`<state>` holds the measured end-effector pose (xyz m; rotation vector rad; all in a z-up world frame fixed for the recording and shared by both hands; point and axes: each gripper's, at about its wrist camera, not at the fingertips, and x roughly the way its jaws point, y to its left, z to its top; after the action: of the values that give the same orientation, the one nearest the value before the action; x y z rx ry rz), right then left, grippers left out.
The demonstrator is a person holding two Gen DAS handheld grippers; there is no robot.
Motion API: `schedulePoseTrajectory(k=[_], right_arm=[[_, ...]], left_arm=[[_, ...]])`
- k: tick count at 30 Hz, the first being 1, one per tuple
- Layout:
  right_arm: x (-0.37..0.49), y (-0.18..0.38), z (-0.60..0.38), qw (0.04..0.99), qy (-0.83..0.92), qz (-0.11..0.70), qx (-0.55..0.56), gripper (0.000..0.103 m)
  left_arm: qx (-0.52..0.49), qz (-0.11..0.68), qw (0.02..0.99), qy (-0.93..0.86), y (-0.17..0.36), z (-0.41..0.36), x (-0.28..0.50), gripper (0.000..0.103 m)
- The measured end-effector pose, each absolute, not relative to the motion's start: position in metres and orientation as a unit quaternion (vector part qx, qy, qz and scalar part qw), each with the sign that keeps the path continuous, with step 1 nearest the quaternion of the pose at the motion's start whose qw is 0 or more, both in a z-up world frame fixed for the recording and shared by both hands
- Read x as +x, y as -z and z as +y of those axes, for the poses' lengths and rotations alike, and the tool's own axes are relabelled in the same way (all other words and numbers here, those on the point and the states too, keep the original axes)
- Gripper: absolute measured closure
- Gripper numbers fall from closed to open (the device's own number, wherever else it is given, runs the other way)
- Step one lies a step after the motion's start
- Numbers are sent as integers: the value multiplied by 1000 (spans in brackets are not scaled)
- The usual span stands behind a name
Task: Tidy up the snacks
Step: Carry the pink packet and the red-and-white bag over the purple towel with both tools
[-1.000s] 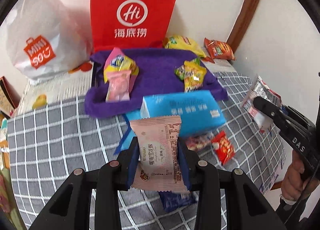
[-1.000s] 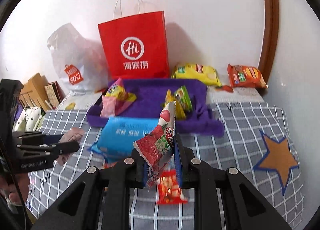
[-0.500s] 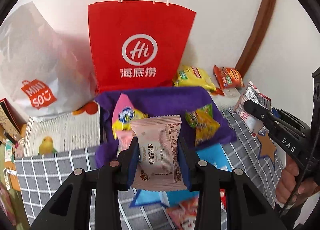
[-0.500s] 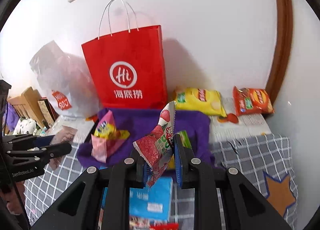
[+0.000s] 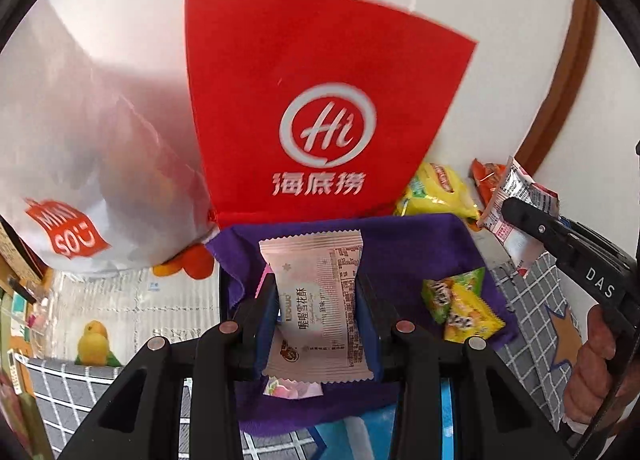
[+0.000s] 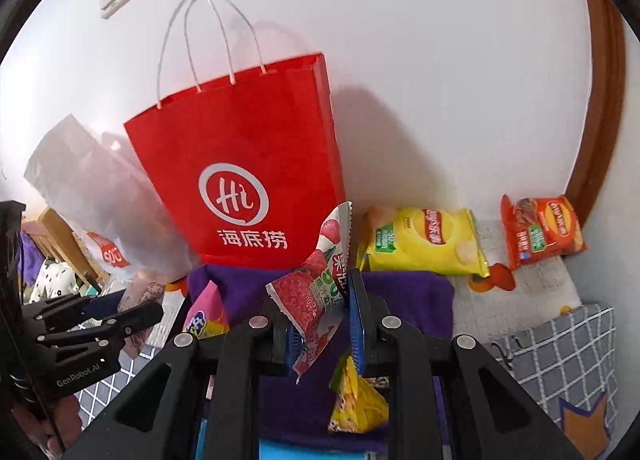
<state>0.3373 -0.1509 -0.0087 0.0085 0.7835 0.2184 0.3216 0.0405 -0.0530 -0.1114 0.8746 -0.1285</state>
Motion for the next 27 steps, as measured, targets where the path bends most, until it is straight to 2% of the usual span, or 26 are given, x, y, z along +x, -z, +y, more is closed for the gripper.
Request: schedulePoseTrajectory(k=[10,27], right_arm=[[364,66,-152,898,-101,428,-21,84],[363,66,-155,895,-102,434,-21,84]], left_arm=[[-79,475,874,66,92,54,343,68],[-85,474,875,53,89,61,342,68]])
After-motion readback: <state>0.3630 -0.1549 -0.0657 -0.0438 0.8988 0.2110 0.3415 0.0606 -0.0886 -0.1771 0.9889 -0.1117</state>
